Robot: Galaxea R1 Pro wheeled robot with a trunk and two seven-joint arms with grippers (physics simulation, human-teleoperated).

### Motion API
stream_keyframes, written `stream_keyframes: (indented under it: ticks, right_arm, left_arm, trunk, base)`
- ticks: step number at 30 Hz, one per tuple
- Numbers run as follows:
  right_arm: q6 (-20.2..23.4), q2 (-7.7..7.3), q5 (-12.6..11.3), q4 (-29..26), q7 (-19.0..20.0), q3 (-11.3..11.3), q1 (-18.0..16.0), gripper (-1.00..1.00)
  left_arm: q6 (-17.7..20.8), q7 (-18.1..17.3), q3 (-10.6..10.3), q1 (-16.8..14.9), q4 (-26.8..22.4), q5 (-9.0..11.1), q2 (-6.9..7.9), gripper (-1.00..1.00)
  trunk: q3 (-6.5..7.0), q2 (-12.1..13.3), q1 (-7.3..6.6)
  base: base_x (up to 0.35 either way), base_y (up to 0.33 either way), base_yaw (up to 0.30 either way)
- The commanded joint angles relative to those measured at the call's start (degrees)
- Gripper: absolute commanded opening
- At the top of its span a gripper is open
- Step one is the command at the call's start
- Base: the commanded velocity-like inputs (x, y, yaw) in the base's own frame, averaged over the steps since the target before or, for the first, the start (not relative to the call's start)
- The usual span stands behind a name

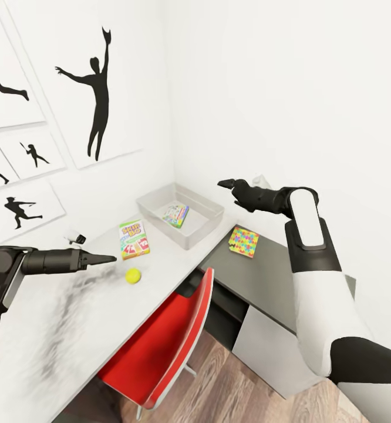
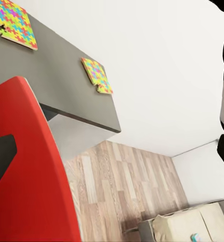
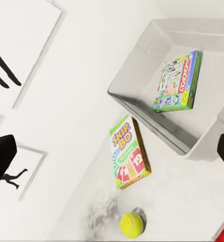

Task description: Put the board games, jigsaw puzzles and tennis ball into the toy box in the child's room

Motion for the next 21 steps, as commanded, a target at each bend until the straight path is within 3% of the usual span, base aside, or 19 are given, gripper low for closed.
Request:
stream_keyframes:
  ticks: [1,13,14,17,21]
  right_arm:
    - [0.2,0.07,-0.7,-0.8,-0.6,-0.1,1.0,1.0]
    - [0.5,0.2,-0.9,-14.1,-0.4,-0.3,13.9,1.0]
    - [0.4,0.26,-0.8,-16.0,-0.4,-0.3,16.4,1.0]
    - [0.2,0.34,-0.8,-18.1,-0.3,-0.4,20.7,1.0]
    - [0.1,0.32,-0.8,-18.9,-0.2,-0.5,23.8,1.0]
  left_arm:
    - [0.6,-0.2,0.0,0.1,0.0,0.0,0.02,1.0]
    - [0.5,-0.2,0.0,1.7,0.0,-0.1,0.05,1.0]
    - [0.4,-0.2,0.0,2.2,0.0,-0.1,0.02,1.0]
    - [0.3,-0.2,0.0,2.9,-0.1,-0.1,-0.01,1.0]
    - [0.0,-0.2,0.0,3.7,-0.1,-0.2,0.0,1.0]
  trunk:
    - [-0.01,-0.1,0.04]
    - [1.13,-0.1,0.04]
    - [1.23,-0.1,0.04]
    - [1.52,-0.1,0.04]
    - [1.9,-0.1,0.04]
  base:
    - [0.0,0.0,0.0]
    - [0.0,0.0,0.0]
    - [0.0,0.0,0.0]
    - [0.0,0.0,0.0]
    - [0.0,0.0,0.0]
